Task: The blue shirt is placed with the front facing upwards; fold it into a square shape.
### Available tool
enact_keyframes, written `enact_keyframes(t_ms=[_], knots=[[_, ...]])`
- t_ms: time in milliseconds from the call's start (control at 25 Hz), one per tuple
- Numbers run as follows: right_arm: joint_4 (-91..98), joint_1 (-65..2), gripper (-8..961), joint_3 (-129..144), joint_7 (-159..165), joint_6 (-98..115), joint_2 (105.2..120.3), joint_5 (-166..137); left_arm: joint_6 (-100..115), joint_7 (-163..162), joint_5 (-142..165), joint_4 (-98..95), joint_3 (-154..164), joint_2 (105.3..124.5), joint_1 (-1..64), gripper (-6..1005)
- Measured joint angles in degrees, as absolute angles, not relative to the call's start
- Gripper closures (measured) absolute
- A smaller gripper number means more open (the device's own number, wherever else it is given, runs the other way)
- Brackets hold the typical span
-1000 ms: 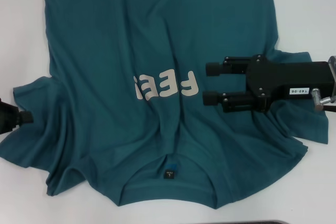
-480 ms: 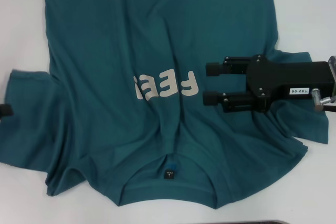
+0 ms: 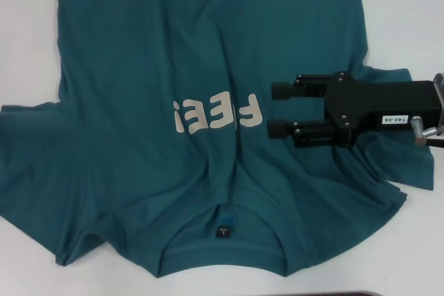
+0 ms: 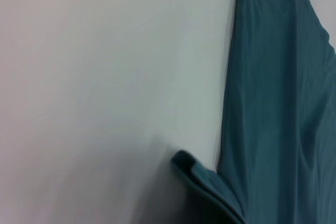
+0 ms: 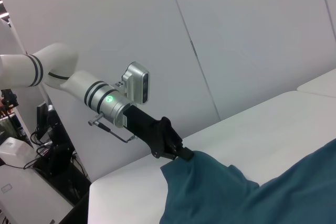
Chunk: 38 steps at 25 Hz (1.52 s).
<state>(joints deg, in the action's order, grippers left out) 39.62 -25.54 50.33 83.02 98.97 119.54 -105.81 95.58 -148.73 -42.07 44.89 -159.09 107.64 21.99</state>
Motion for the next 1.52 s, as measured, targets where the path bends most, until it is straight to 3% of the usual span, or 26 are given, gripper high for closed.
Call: enact_keyframes(t_ms=[280, 440, 640, 1000, 1200, 1520], knots=[[39.7, -25.7, 157, 50.2, 83.1, 99.0, 119.53, -105.7, 99.0, -150.0, -42.3, 47.0, -159.1, 107.40, 22.7, 1000], [39.6, -25.7, 157, 50.2, 82.9, 99.0, 119.53, -105.7, 103.6, -151.1, -43.4, 48.6, -159.3, 108.19, 24.2, 1000], [39.6, -25.7, 158, 50.2, 82.8, 99.0, 119.53, -105.7, 106.8, -153.2, -46.2, 48.9, -159.3, 109.87, 27.1, 1000], [39.5, -25.8, 158, 50.2, 82.8, 99.0, 119.53, -105.7, 102.2, -154.2, -46.2, 47.7, -157.7, 115.81, 30.9, 1000], [39.5, -26.0, 158, 50.2, 82.9, 99.0, 119.53, -105.8, 96.9, -152.5, -46.4, 43.2, -153.9, 116.83, 33.0, 1000], [39.5, -25.6, 159, 50.2, 82.8, 98.9, 119.46, -105.8, 97.4, -150.0, -46.4, 45.6, -148.0, 117.17, 34.5, 836]])
